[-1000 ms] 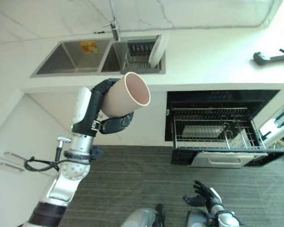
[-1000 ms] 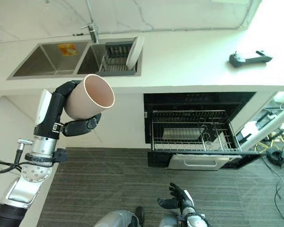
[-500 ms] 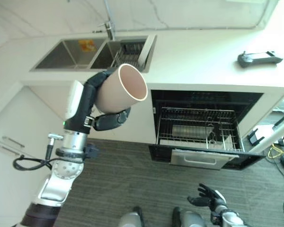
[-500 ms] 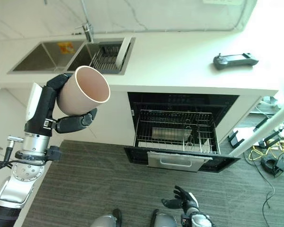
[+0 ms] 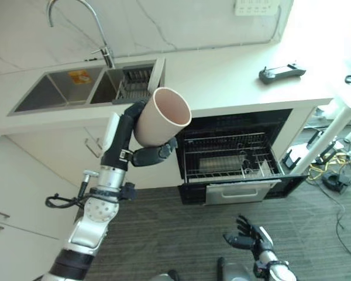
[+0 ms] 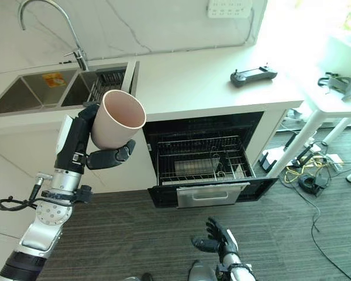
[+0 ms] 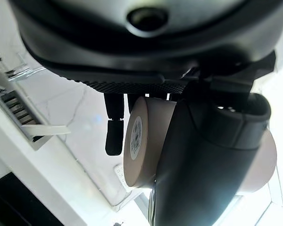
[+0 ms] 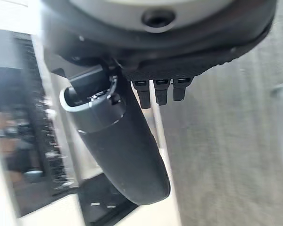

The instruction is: Place the dishes in the dishwasher.

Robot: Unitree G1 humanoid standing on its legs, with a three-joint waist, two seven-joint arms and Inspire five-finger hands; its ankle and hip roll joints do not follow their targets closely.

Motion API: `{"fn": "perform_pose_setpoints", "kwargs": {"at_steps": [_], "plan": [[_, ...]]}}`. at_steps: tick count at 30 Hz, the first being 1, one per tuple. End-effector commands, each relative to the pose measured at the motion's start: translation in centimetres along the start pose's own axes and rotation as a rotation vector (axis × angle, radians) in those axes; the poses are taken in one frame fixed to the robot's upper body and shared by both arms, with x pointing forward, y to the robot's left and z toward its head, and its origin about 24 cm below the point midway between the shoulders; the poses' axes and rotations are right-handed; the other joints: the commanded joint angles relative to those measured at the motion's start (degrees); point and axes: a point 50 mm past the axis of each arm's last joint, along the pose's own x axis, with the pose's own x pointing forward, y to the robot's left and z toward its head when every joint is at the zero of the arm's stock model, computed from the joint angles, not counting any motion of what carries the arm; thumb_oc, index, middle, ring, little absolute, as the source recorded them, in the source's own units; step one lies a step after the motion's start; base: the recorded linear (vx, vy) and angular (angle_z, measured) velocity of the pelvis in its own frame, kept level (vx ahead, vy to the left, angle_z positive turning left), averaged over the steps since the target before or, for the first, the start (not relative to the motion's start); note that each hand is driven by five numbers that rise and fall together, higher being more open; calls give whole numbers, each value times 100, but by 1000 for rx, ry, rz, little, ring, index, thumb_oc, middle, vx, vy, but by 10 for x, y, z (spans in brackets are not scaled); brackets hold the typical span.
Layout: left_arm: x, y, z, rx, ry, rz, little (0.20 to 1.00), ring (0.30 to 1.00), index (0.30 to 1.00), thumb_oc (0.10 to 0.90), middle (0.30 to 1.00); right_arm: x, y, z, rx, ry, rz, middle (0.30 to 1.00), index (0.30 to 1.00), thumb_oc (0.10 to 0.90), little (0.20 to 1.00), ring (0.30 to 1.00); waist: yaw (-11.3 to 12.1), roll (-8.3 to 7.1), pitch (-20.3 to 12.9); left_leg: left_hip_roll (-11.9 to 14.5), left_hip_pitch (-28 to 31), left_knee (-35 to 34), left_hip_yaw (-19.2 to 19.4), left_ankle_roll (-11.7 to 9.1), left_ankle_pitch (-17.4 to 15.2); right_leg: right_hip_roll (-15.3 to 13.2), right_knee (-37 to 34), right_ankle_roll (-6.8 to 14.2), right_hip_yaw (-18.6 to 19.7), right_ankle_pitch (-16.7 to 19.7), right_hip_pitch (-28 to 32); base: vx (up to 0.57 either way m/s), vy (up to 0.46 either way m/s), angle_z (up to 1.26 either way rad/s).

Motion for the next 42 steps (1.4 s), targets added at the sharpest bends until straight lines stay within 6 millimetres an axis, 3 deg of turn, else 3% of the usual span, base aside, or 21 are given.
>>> {"fn": "perform_pose_setpoints", "kwargs": {"at_steps": [1, 7, 11, 13, 15, 21, 26, 27, 29, 36, 42], "plan": [[14, 13, 31, -101, -197, 143, 300, 300, 300, 400, 300, 8, -1, 54, -68, -283, -3, 900, 900, 800, 900, 900, -143, -34, -116, 219, -84, 465, -441, 111, -1068, -219, -188, 402, -218, -877, 773, -28, 24, -37], [9, 7, 22, -129, -170, 186, 300, 300, 300, 400, 300, -5, -1, 93, -78, -466, 23, 900, 900, 800, 900, 900, -348, -82, -129, 204, -10, 465, -287, 187, -1124, -185, -188, 444, 38, -807, 695, -25, 32, -32], [5, 4, 17, -178, -123, 227, 300, 300, 300, 400, 300, -25, 2, 130, -67, -688, 76, 900, 900, 800, 900, 900, -467, -88, -115, 211, 69, 465, -172, 219, -1176, -181, -188, 475, 133, -808, 702, -31, 36, -28], [5, 4, 16, -186, -110, 236, 300, 300, 300, 400, 300, -29, 3, 138, -72, -741, 92, 900, 900, 800, 900, 900, -475, -84, -138, 219, 39, 465, -149, 219, -1160, -171, -188, 467, 153, -788, 659, -34, 18, -26], [3, 2, 10, -203, -82, 265, 300, 300, 300, 400, 300, -44, 9, 165, -68, -902, 144, 900, 900, 800, 900, 900, -514, -81, -135, 203, 86, 465, -120, 233, -1197, -165, -188, 476, 189, -812, 681, -39, 38, -16], [-1, -4, 5, -205, -57, 335, 300, 300, 300, 400, 300, -64, 24, 201, 5, -1135, 289, 900, 900, 800, 900, 900, -443, -67, -174, 192, 131, 465, -106, 227, -1206, -163, -188, 447, 170, -833, 714, -19, 17, -4], [-1, -10, 5, -126, -84, 416, 300, 300, 300, 400, 300, -63, 46, 216, 113, -1137, 473, 900, 900, 800, 900, 900, -276, -113, -249, 201, 104, 465, -157, 197, -1165, -193, -188, 409, 44, -859, 747, -4, 4, -2], [-1, -14, 6, -89, -97, 449, 300, 300, 300, 400, 300, -53, 57, 214, 281, -1029, 591, 900, 900, 800, 900, 900, -181, -139, -249, 184, 126, 465, -216, 187, -1173, -220, -188, 400, -25, -897, 814, 10, -24, 5], [-2, -18, 6, -98, -86, 459, 300, 300, 300, 400, 300, -49, 64, 215, 332, -1010, 627, 900, 900, 800, 900, 900, -75, -165, -286, 190, 72, 465, -266, 179, -1143, -237, -188, 386, -106, -892, 799, 8, -36, 17], [-7, -35, 11, -29, -140, 519, 300, 300, 300, 400, 300, -48, 90, 220, 396, -980, 717, 900, 900, 800, 900, 900, 245, -263, -346, 163, 11, 465, -419, 156, -1116, -321, -188, 347, -457, -947, 936, 27, -23, 26], [0, -45, 19, 28, -208, 511, 300, 300, 300, 400, 300, -47, 107, 234, 402, -1002, 747, 900, 900, 800, 900, 900, 452, -308, -386, 108, -37, 465, -574, 153, -1106, -359, -188, 320, -632, -977, 1030, 10, -3, 21]]}}
